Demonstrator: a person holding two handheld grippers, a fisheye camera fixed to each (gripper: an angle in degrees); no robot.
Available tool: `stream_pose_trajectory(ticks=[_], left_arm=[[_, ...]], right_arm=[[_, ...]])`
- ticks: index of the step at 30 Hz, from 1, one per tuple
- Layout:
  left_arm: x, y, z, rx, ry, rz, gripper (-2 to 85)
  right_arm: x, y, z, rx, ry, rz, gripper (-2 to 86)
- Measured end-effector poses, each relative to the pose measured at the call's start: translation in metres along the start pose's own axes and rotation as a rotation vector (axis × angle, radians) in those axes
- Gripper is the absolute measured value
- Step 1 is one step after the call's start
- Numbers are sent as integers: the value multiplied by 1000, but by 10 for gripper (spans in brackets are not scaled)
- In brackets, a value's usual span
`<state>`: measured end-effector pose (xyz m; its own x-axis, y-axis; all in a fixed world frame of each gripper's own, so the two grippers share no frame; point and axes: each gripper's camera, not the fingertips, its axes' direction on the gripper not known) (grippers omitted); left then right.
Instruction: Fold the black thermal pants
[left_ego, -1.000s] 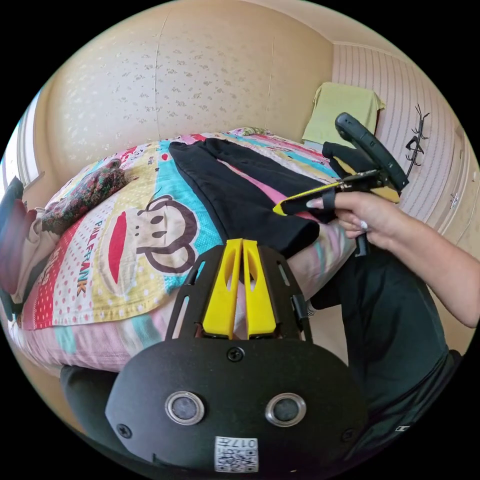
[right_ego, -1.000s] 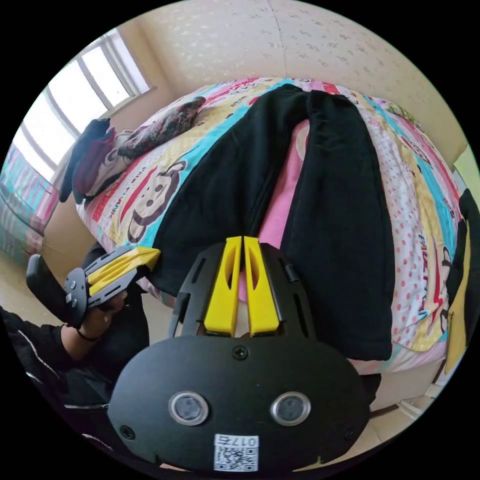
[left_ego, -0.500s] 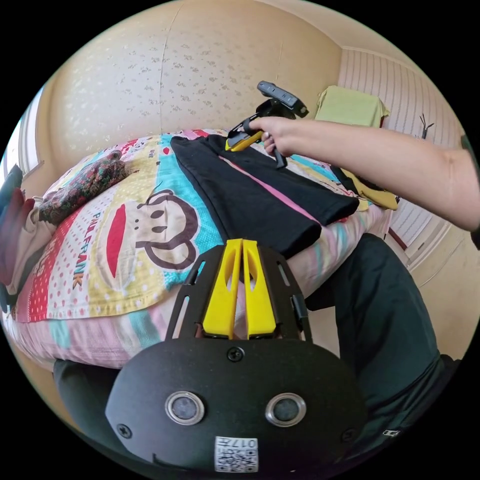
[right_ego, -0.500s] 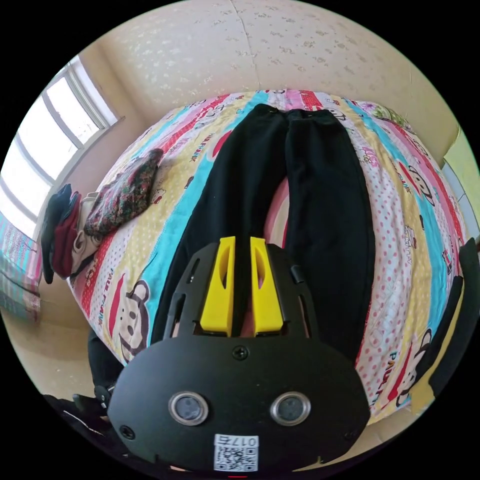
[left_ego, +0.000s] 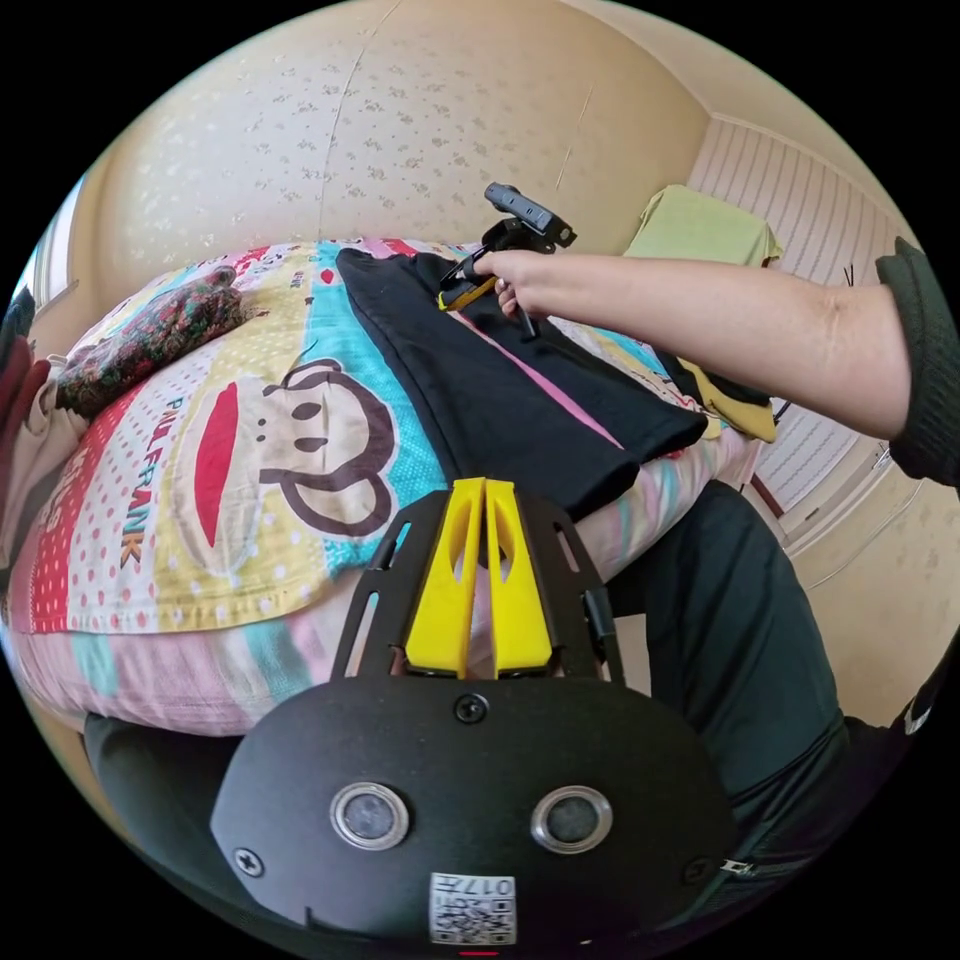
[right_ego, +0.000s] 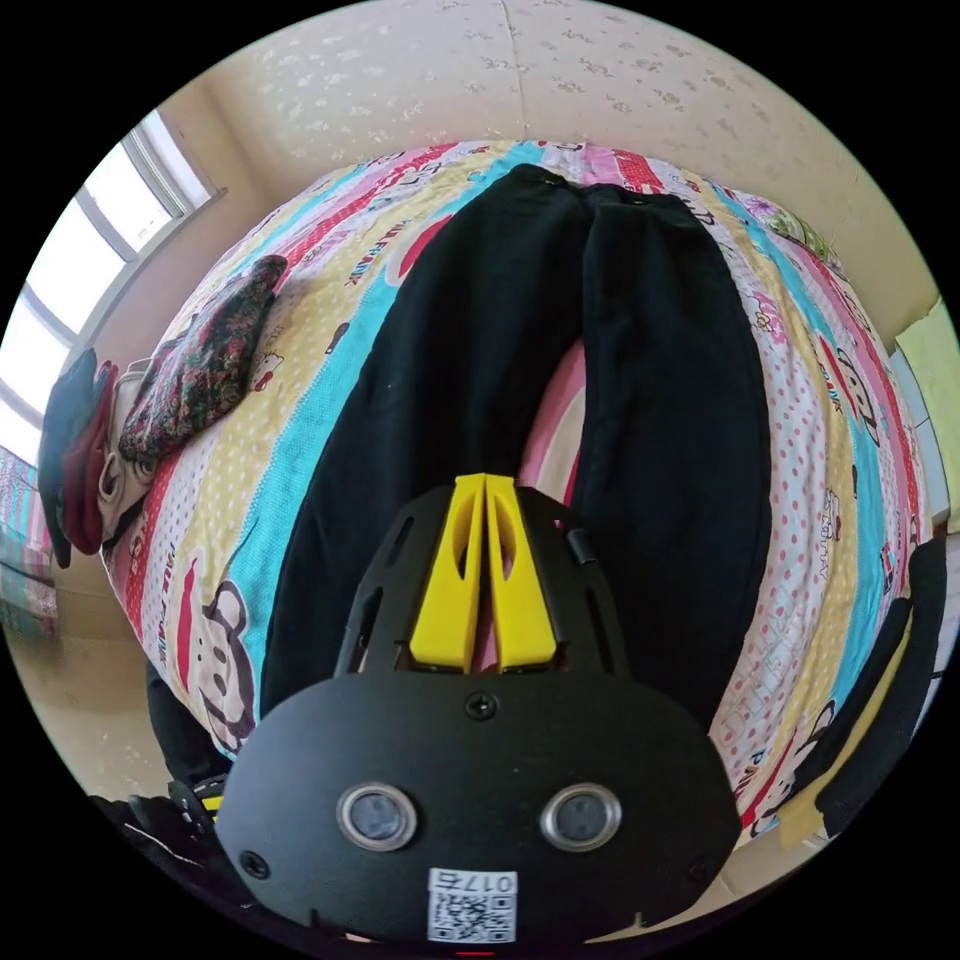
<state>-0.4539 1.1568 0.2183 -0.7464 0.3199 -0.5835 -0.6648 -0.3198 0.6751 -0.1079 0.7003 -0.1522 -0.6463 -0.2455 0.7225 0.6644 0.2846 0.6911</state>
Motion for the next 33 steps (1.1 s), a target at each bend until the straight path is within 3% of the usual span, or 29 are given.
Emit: stream_pose_trajectory(ticks=[3, 11, 23, 29, 33], left_arm=[[-5, -2, -1, -3, 13, -8, -5], [-12, -6, -1, -3, 22, -19, -5], [-19, -8, 3, -10, 36, -34, -5], [-13, -8, 6, -17, 0, -23, -5], [-13, -8, 8, -31, 4, -53, -6]], right_arm=[[0, -2, -3, 24, 75, -13, 13], [-2, -3, 3, 20, -18, -34, 74], [14, 3, 1, 35, 112, 17, 38], [39, 0, 14, -28, -39, 88, 63], [31, 7, -21, 106, -40, 101, 65]])
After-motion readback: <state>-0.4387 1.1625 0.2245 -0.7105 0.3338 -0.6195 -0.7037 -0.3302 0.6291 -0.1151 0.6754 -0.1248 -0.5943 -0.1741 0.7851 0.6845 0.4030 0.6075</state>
